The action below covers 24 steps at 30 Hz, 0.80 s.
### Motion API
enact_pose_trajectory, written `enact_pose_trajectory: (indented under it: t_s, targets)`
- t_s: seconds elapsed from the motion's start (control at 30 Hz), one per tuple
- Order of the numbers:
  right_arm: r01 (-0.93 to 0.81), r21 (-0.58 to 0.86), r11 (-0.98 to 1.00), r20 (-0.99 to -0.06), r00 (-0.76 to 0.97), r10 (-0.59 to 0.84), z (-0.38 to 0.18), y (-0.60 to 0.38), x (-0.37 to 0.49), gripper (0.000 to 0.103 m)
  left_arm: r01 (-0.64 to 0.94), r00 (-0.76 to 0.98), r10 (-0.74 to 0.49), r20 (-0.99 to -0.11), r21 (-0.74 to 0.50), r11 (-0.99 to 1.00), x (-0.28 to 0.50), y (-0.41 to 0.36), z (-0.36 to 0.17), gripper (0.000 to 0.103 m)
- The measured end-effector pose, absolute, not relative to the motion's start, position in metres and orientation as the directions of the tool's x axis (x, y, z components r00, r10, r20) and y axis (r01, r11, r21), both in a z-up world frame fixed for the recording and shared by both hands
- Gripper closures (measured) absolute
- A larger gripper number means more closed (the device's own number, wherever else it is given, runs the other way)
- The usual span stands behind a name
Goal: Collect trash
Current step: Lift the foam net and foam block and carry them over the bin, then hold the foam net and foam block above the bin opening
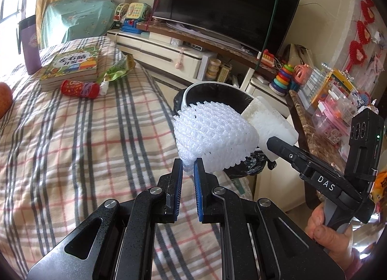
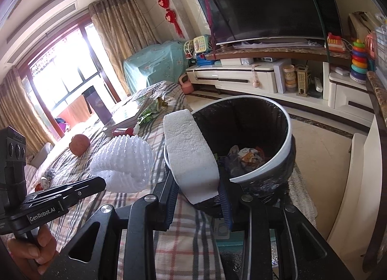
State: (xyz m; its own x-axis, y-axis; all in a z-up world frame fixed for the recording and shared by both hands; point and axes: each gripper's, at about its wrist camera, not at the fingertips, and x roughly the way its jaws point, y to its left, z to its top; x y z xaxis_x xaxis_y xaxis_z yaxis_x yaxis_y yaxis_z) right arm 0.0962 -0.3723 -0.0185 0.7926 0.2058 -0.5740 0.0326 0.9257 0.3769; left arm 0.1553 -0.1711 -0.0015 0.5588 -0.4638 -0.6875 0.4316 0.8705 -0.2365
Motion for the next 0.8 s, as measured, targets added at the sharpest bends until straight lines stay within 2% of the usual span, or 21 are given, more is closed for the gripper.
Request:
enact_pose_trajectory:
  t_s: [0.8]
  targets:
    - [0.065,0.358,0.932,-0.584,0.794,0.168,-0.013,-0.396,0.112,0.071,0.478,0.532,-0.492,-0.689,-0.235,0.847,0.174,-0.207,0.004,0.094]
